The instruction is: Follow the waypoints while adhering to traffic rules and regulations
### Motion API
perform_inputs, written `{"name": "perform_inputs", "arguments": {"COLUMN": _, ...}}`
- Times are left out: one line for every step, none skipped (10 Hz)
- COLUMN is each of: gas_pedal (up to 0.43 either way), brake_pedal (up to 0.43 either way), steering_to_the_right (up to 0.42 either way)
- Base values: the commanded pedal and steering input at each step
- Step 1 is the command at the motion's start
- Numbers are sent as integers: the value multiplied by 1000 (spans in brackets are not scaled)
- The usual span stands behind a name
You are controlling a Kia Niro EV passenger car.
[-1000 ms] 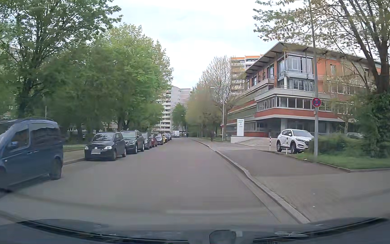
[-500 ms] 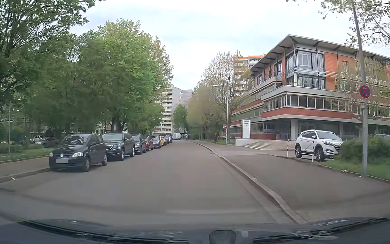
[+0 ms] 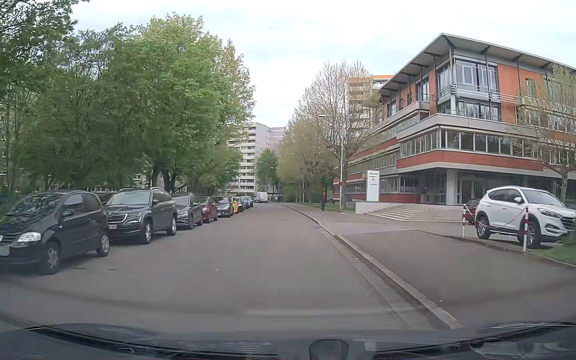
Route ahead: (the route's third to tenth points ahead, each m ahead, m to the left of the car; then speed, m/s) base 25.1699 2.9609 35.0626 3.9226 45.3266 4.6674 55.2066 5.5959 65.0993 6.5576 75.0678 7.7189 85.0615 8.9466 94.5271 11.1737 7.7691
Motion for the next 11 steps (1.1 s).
{"name": "perform_inputs", "arguments": {"gas_pedal": 39, "brake_pedal": 0, "steering_to_the_right": -7}}
{"name": "perform_inputs", "arguments": {"gas_pedal": 39, "brake_pedal": 0, "steering_to_the_right": -7}}
{"name": "perform_inputs", "arguments": {"gas_pedal": 39, "brake_pedal": 0, "steering_to_the_right": -7}}
{"name": "perform_inputs", "arguments": {"gas_pedal": 39, "brake_pedal": 0, "steering_to_the_right": -7}}
{"name": "perform_inputs", "arguments": {"gas_pedal": 39, "brake_pedal": 0, "steering_to_the_right": -7}}
{"name": "perform_inputs", "arguments": {"gas_pedal": 39, "brake_pedal": 0, "steering_to_the_right": -7}}
{"name": "perform_inputs", "arguments": {"gas_pedal": 39, "brake_pedal": 0, "steering_to_the_right": -7}}
{"name": "perform_inputs", "arguments": {"gas_pedal": 39, "brake_pedal": 0, "steering_to_the_right": -7}}
{"name": "perform_inputs", "arguments": {"gas_pedal": 39, "brake_pedal": 0, "steering_to_the_right": -7}}
{"name": "perform_inputs", "arguments": {"gas_pedal": 39, "brake_pedal": 0, "steering_to_the_right": -5}}
{"name": "perform_inputs", "arguments": {"gas_pedal": 39, "brake_pedal": 0, "steering_to_the_right": -5}}
